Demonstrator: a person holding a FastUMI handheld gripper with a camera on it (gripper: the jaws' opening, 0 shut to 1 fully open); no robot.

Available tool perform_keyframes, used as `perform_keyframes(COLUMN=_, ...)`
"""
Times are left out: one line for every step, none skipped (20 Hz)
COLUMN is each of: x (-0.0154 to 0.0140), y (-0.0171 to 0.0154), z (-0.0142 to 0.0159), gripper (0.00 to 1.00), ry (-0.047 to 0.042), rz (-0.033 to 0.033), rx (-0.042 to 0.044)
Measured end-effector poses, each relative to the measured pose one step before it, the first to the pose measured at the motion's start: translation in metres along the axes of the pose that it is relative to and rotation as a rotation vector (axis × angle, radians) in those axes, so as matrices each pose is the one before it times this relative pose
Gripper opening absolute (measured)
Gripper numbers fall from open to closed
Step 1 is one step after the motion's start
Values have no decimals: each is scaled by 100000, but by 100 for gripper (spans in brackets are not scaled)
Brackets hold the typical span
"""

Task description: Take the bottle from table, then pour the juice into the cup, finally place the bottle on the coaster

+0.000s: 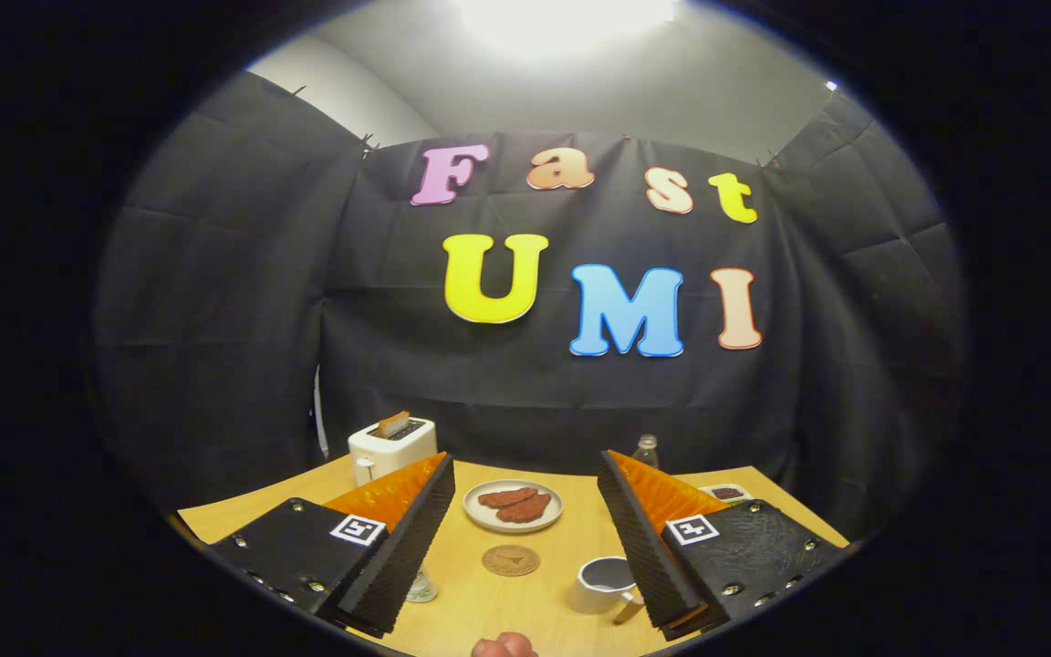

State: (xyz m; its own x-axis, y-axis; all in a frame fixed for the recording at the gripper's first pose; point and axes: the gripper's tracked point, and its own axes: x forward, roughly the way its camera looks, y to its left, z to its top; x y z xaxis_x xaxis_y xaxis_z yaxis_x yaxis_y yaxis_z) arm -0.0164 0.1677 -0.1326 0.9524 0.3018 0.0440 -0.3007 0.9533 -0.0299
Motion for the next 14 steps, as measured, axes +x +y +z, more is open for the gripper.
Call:
perform_keyframes(x=-11, y=983, z=-886, gripper=97, ry=467, rz=1725, rx=-1030)
perform_keyframes(x=178, y=879, z=-622, gripper=97, ry=279, rz=1445, rx=-348)
perform_keyframes(x=191, y=822, z=-704, gripper=96, ry=734, rz=1066, rx=791)
perform_keyframes(x=333, y=823, z=-884, gripper=96, ry=754, rz=1031, rx=1309)
perform_keyframes(x=212, y=804, z=-612, gripper=96, ry=989, rz=735, rx=1309)
perform_keyframes(x=269, y=606, z=-550, gripper=96, ry=737, rz=384, rx=932)
perform_keyframes(x=227, y=578, z=-467, gripper=97, ry=526, rz=197, rx=900)
perform_keyframes(x=281, y=583, z=-530, gripper=97, ry=654, rz=422, rx=1253)
perform_keyframes(x=229, y=489, z=-657, gripper=97, ry=729, rz=449, rx=1205)
perform_keyframes(x=329, y=386, z=-908, gripper=96, ry=1139, rz=512, rx=962)
perform_keyframes(x=368, y=384, z=-700, gripper=96, ry=705, rz=834, rx=475)
perform_keyframes(x=413, y=401, z=-898, gripper=97, ry=1295, rz=685, rx=33)
perform_keyframes(x=415, y=214, z=-907, gripper=96, ry=872, rz=719, rx=-437)
perform_keyframes(x=515, y=342, z=-978, gripper=97, ry=1178, rz=1086, rx=-483)
